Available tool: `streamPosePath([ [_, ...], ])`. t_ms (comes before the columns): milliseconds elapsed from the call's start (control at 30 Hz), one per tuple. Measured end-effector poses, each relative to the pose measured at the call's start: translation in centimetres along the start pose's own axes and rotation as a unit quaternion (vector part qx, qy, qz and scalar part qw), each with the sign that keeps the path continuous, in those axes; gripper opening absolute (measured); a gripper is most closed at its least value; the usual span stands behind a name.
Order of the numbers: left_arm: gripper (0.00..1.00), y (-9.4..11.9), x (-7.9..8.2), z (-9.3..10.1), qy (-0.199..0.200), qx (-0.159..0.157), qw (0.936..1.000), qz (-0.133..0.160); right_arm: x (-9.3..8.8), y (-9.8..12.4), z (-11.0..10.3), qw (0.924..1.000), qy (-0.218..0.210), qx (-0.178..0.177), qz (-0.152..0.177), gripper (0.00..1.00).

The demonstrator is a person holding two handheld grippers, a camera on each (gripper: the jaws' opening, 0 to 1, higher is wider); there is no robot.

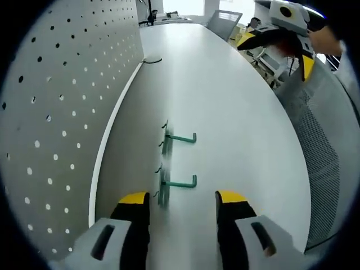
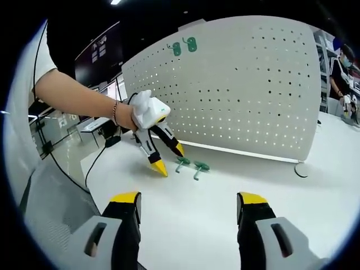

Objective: Insert the hook assembly into the mounting plate slot until the hook locks in place.

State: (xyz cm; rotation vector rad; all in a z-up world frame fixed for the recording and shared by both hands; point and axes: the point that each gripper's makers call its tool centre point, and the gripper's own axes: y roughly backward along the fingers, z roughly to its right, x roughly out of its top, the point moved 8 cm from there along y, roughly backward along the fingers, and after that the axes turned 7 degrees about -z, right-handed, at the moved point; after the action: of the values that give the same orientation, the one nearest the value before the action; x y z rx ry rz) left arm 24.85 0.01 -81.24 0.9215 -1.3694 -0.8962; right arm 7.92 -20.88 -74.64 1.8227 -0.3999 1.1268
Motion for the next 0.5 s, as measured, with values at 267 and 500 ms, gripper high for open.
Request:
streamPosePath([
  [267,0.39,0.05,-0.01,-0.02,0.006,0.007,1.0,0.001,0.0,-0.01,-0.05,1.0,0.0,-0.001,-0.002,0.67],
  [500,0.33,0.06,0.1,-0.11,0.011,0.012,0.9999,0.001,-0.04,-0.1,-0.14,1.0,0.0,0.003,-0.004,0.68],
])
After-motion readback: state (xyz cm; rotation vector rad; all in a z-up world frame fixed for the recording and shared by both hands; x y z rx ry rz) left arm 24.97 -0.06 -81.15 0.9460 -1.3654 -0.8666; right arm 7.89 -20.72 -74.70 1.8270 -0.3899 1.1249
